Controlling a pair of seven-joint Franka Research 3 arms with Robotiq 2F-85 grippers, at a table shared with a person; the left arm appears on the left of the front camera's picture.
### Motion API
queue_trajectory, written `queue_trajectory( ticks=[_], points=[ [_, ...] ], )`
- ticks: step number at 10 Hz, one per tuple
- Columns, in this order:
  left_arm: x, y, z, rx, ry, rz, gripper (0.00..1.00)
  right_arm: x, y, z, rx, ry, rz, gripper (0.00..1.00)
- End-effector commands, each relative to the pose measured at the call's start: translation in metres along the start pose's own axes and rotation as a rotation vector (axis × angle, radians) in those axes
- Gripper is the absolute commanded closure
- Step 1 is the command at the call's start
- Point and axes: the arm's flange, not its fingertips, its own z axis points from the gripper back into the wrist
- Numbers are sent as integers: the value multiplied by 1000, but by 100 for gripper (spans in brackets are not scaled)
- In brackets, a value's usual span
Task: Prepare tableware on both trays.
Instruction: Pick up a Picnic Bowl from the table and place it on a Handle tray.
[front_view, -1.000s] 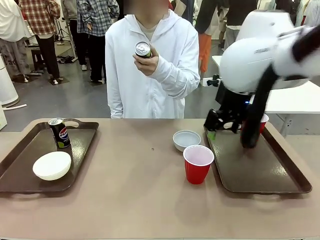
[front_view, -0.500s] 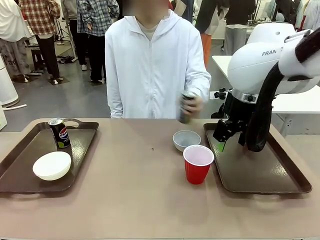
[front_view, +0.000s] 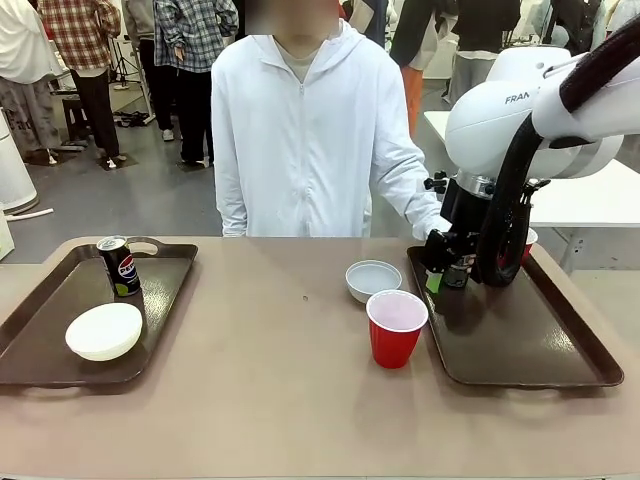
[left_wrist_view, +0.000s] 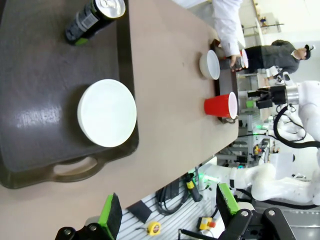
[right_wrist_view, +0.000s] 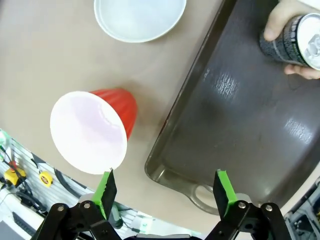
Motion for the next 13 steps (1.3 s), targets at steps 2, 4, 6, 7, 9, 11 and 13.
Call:
queue_trajectory(
  ticks=[2,4,6,7,9,11,13],
  points=[
    [-1,0,0,-17,-10,-7,0,17,-5,0,26,14,-55,0],
    [-1,0,0,-17,-10,-7,0,26,-5,0,22,5,-67,0],
    [-1,0,0,-17,-10,-7,0,43,-5,-5,18,-13,-83,0],
    [-1,0,0,-17,-10,-7,0,55,-1,-9,-11,-15,-99,0],
    [-1,0,0,-17,-10,-7,0,81,5,-17,-56,-14,-63,0],
    [-1,0,0,-17,-10,-7,0,100,4,-28,-76,-6,16,0],
    [-1,0,0,-17,-10,-7,0,115,-2,-38,-106,-9,190,0]
  ],
)
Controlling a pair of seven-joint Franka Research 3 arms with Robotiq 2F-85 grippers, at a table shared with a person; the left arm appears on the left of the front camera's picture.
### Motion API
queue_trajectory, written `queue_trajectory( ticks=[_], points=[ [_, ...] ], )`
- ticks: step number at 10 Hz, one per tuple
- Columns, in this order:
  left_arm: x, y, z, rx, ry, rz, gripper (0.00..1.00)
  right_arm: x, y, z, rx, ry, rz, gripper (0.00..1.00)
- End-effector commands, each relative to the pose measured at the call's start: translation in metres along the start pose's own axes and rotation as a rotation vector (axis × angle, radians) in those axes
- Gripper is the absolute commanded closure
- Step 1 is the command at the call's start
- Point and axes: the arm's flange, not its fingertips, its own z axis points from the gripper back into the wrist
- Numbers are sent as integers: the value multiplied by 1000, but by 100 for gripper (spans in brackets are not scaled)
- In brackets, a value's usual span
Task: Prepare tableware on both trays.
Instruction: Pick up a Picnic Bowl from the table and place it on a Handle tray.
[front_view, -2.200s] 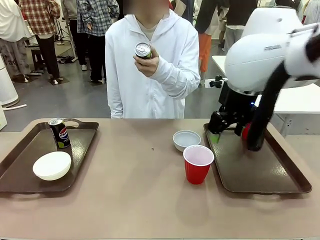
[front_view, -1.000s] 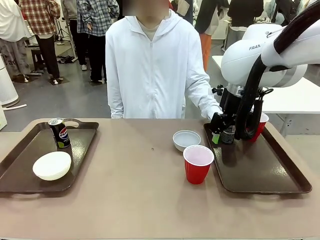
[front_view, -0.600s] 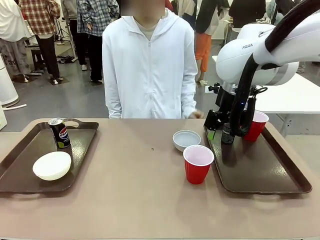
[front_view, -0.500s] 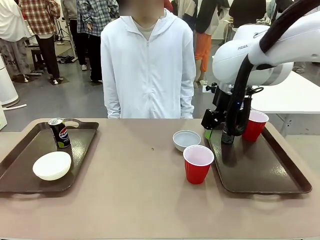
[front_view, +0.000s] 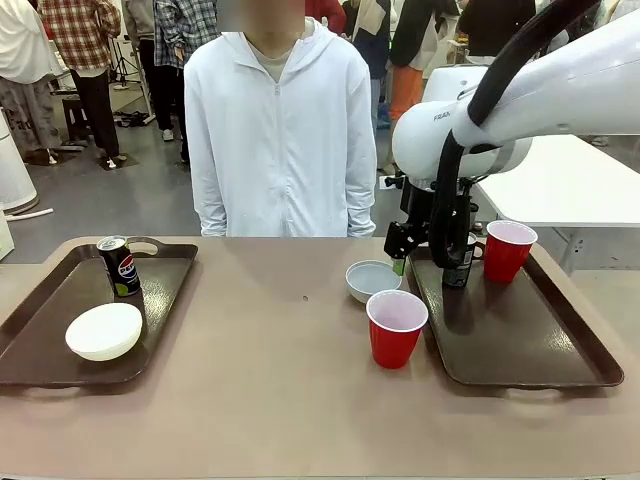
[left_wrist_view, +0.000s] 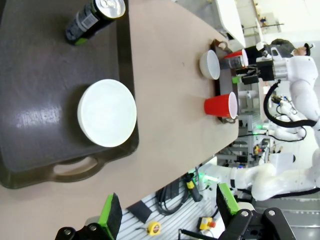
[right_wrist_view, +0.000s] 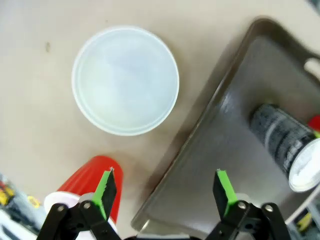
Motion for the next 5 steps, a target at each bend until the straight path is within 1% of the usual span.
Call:
queue_trajectory(
  ticks=[1,4,5],
  points=[
    [-1,0,0,-17,-10,-7,0,-9,2,6,18,-3,-68,0],
    [-1,0,0,-17,-10,-7,0,-9,2,6,18,-3,-68,0],
    [-1,0,0,-17,-10,-7,0,-1,0,5,4,-2,-32,0]
  ],
)
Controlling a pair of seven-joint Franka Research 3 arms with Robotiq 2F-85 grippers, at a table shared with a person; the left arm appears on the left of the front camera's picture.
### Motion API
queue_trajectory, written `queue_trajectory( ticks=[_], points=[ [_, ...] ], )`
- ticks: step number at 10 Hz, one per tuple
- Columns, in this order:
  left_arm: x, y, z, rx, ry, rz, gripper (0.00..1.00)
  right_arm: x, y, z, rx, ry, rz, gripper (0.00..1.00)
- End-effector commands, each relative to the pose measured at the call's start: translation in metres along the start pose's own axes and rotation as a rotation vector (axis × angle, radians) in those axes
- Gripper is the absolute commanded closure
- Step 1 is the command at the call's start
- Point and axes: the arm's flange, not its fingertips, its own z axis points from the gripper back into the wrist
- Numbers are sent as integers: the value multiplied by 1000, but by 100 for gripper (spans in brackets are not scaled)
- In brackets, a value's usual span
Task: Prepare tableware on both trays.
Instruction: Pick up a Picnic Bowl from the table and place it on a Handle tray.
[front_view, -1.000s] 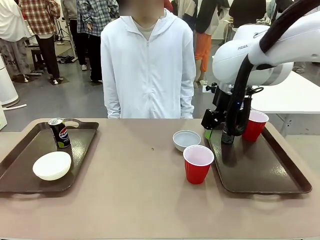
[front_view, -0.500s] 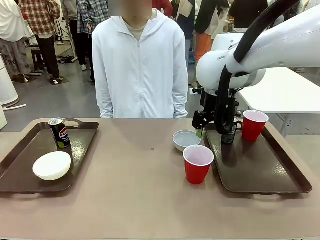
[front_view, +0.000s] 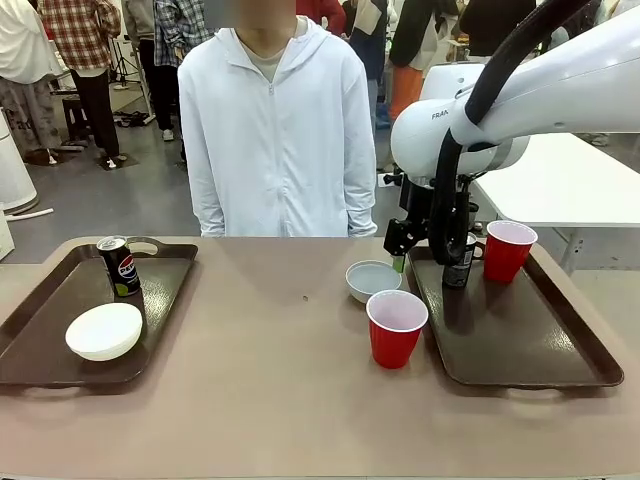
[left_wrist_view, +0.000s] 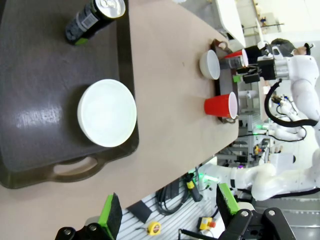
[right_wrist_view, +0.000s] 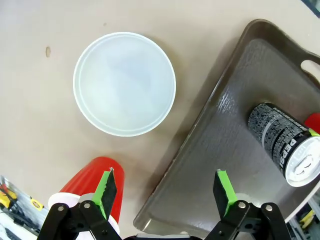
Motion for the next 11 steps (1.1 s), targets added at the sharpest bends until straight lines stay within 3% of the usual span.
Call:
queue_trajectory(
  ticks=[1,3,8,9,10,11],
  points=[
    [-1,0,0,-17,-10,-7,0,17,-5,-10,34,-29,30,0],
    [-1,0,0,-17,-10,-7,0,45,-3,-36,23,-17,15,0],
    [-1,0,0,-17,-10,-7,0,73,-11,-82,7,8,20,0],
    [-1,0,0,-17,-10,-7,0,72,-11,-83,11,20,34,59],
    [-1,0,0,-17,-10,-7,0,69,-9,-78,12,0,32,59],
    [-1,0,0,-17,-10,-7,0,68,-9,-74,12,-6,24,100]
  ],
)
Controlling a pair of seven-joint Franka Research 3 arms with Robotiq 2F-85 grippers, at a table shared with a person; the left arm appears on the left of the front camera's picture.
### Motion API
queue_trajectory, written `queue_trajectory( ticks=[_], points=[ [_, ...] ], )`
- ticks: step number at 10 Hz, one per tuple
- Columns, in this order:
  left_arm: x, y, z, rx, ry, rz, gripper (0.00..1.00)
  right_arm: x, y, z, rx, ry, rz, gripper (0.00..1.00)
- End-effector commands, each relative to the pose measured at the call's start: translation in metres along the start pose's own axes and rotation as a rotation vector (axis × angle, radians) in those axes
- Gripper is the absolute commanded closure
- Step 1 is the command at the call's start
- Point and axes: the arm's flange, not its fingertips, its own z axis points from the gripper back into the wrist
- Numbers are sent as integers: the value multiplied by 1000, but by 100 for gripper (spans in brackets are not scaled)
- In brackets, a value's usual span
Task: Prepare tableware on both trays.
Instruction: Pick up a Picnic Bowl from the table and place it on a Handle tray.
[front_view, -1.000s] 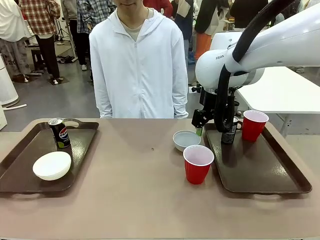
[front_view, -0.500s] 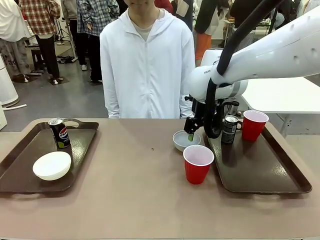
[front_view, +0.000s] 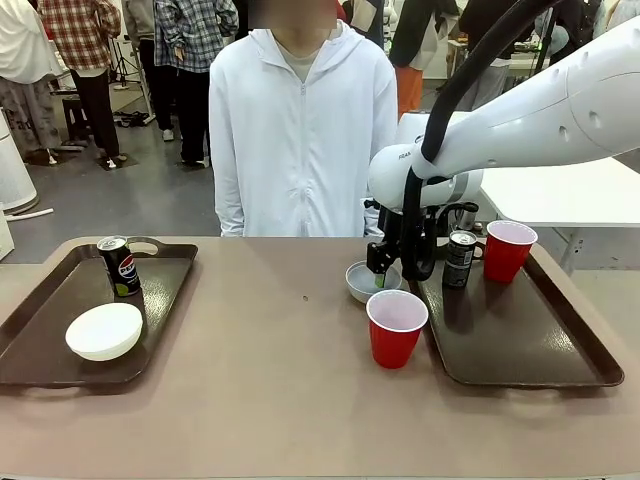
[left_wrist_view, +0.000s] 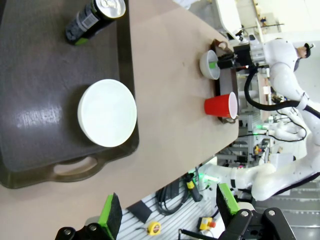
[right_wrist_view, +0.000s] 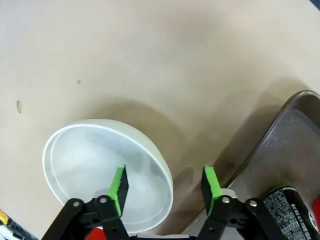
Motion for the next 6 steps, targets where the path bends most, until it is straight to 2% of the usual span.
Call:
queue_trajectory(
  ticks=[1,2,6],
  points=[
    [-1,0,0,-18,-10,-7,0,0,-1,8,-27,-5,3,62],
    [-1,0,0,-18,-10,-7,0,0,-2,7,-24,-2,-2,100],
    [-1,0,0,-18,-10,-7,0,-9,5,22,-36,-10,10,100]
  ],
)
